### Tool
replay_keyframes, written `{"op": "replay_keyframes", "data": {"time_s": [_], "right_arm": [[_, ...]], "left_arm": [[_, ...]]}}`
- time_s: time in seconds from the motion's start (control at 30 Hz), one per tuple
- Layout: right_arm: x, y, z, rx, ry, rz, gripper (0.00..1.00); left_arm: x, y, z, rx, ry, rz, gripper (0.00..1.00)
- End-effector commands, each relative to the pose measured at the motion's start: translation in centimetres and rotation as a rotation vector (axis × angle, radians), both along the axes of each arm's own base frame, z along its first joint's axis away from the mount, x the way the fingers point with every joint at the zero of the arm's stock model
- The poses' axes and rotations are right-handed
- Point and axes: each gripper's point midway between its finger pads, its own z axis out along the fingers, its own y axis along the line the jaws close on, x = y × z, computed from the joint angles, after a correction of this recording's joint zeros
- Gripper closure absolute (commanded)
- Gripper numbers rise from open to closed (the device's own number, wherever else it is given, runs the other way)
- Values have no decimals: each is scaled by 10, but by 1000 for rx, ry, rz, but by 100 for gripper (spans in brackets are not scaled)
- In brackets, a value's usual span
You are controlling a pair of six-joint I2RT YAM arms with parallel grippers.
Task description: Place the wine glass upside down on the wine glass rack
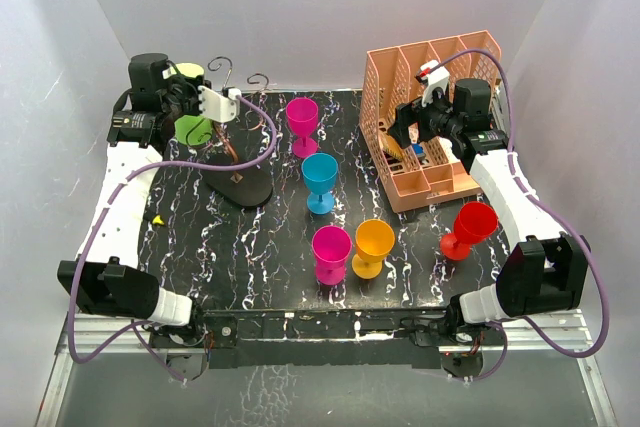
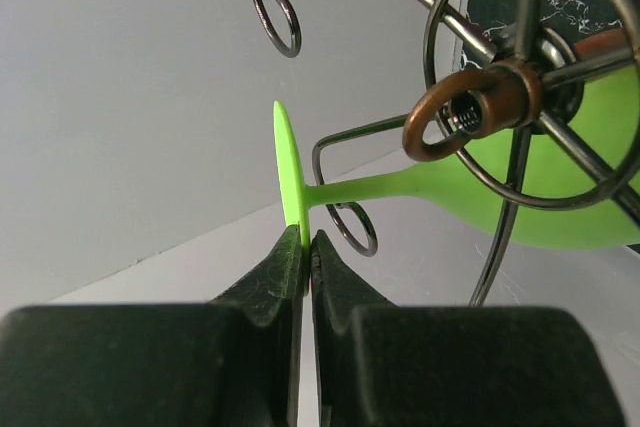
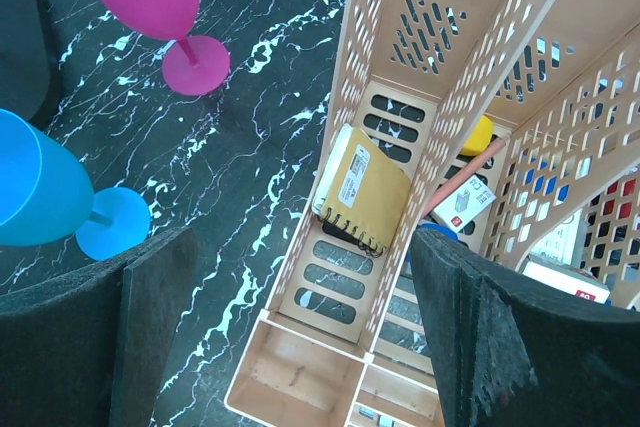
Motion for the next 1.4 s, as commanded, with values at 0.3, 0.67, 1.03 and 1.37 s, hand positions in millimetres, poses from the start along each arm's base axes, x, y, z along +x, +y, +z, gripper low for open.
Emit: {"op": "replay_keyframes", "data": {"time_s": [0.3,0.67,1.03,1.37], "right_arm": [[5,0,0,16,-16,8,4],[4,2,-1,19,-12,16,4],[3,2,0,22,-13,19,4],[3,2,-1,23,-10,23,4]], "left_arm": [[13,-3,27,-24,-137,-2,100],[29,12,19,-31,-135,102,100],[20,21,17,-57,-117,166,100],[5,23,15,-66,-101,179,100]]}}
